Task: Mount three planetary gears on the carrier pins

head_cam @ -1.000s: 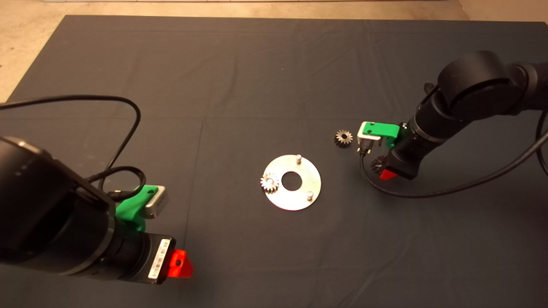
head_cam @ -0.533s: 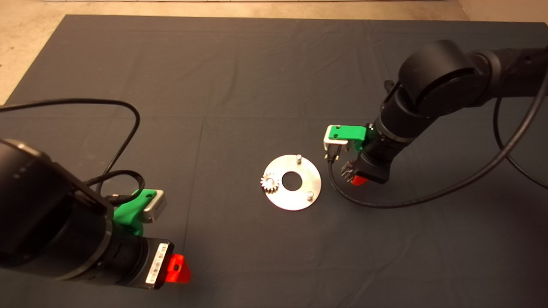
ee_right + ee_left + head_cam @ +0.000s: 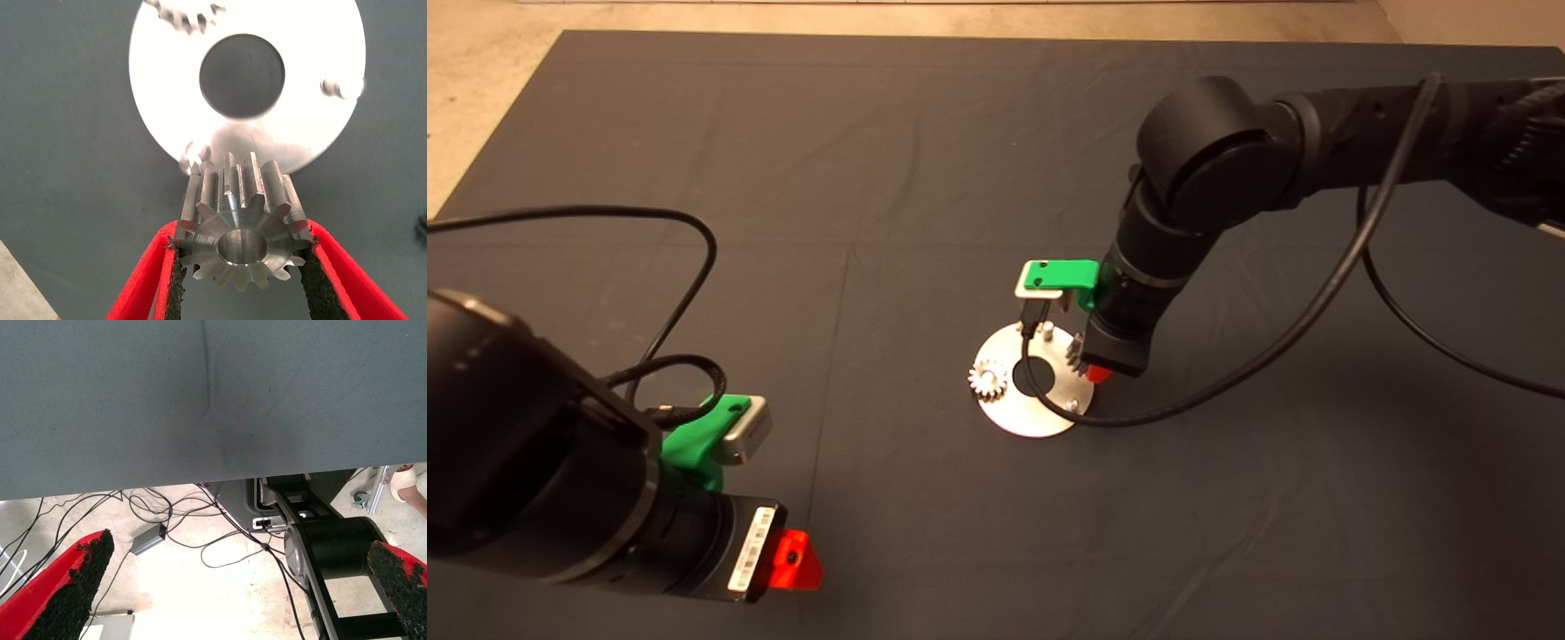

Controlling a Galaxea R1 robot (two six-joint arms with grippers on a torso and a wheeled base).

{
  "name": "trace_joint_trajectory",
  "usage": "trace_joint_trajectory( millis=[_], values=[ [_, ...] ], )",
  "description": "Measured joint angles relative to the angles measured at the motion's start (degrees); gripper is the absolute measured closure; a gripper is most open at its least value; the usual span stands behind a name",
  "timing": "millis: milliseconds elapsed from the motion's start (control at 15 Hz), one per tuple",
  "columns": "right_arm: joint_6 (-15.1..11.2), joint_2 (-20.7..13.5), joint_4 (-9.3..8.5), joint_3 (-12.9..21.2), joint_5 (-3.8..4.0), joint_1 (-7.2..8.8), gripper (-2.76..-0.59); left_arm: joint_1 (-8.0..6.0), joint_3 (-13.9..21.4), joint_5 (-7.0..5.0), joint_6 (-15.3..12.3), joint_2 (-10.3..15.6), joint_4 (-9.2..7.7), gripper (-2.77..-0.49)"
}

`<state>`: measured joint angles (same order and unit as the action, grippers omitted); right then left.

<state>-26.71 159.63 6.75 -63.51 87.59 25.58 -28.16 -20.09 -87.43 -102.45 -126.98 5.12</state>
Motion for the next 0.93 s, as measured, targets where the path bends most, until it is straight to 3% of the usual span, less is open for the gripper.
trace_joint_trajectory(
  millis=[467,933],
  values=[
    [0.01,1.45,-0.01,-1.57,0.10,-0.06,-1.05,0.00,0.00,-0.02,-0.02,0.00,-0.39,-2.76],
    [0.34,1.65,-0.22,-1.54,0.12,-3.17,-1.05,0.00,0.00,-0.02,-0.02,0.02,-0.46,-2.76]
  ],
)
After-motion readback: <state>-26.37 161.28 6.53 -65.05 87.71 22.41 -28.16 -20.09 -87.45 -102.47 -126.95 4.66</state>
